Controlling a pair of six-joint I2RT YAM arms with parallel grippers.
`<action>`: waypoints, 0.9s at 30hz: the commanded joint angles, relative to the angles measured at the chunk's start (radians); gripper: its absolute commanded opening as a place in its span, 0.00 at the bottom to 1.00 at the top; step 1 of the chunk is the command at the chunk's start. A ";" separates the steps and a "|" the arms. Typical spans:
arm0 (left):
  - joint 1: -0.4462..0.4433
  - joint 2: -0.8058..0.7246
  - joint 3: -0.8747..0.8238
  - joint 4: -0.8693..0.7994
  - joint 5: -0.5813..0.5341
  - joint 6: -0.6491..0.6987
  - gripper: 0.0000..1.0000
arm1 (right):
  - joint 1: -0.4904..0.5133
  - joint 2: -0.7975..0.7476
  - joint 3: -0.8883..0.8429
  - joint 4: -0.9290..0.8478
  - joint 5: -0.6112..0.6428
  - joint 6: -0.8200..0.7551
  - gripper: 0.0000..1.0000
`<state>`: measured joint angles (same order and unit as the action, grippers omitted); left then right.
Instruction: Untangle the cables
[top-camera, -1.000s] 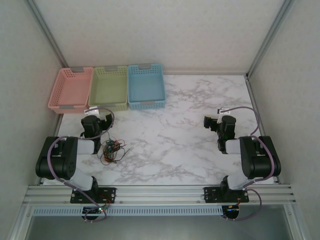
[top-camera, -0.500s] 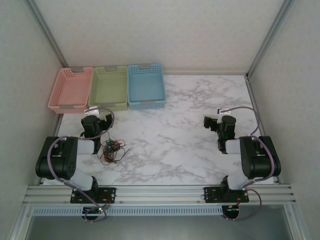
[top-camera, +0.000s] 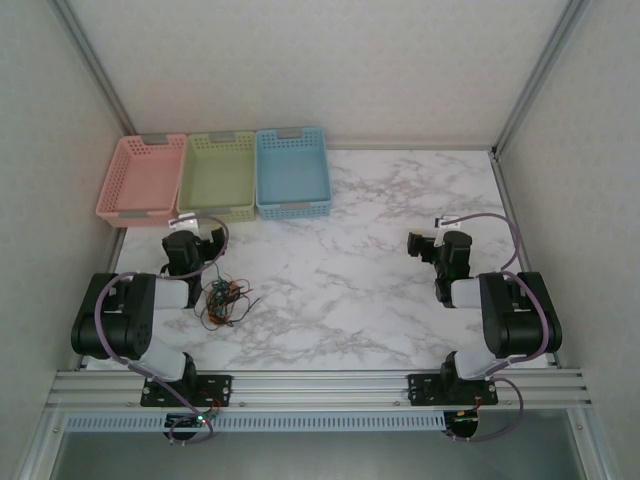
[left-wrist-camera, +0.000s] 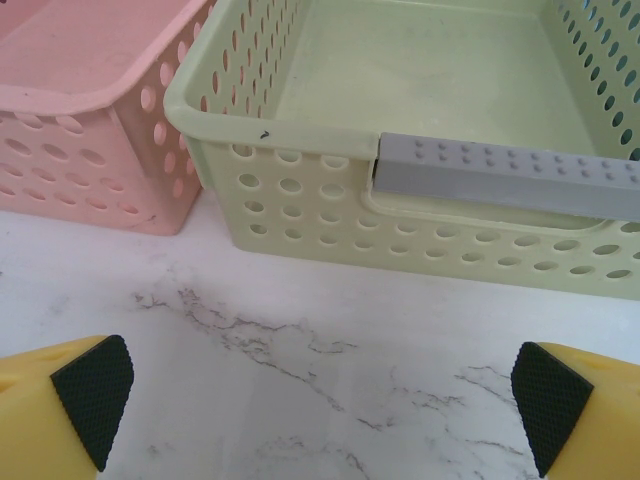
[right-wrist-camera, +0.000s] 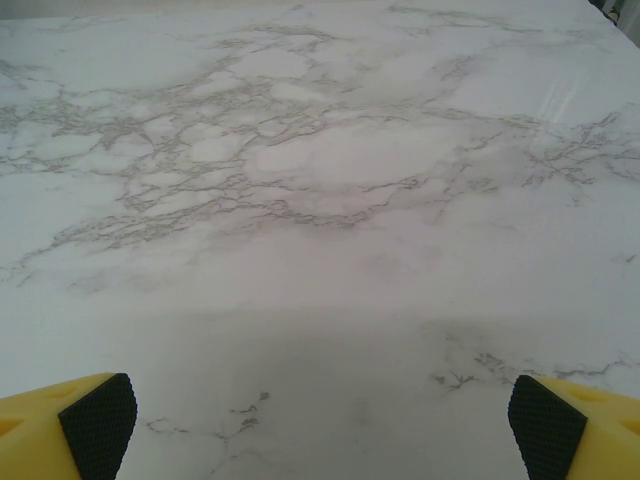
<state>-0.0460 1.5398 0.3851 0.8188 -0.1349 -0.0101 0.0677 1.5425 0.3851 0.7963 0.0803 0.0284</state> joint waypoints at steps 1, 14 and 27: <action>-0.001 -0.004 0.019 0.020 0.018 0.000 1.00 | -0.004 -0.004 0.018 0.014 -0.007 -0.010 0.99; 0.000 -0.003 0.021 0.019 0.020 0.001 1.00 | -0.001 -0.007 0.015 0.019 0.019 -0.006 0.99; -0.063 -0.434 0.215 -0.563 -0.106 -0.176 1.00 | 0.009 -0.584 0.165 -0.581 0.061 0.235 0.99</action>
<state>-0.1013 1.1904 0.6083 0.3733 -0.2226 -0.0978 0.0708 1.0279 0.5171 0.3996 0.1539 0.1455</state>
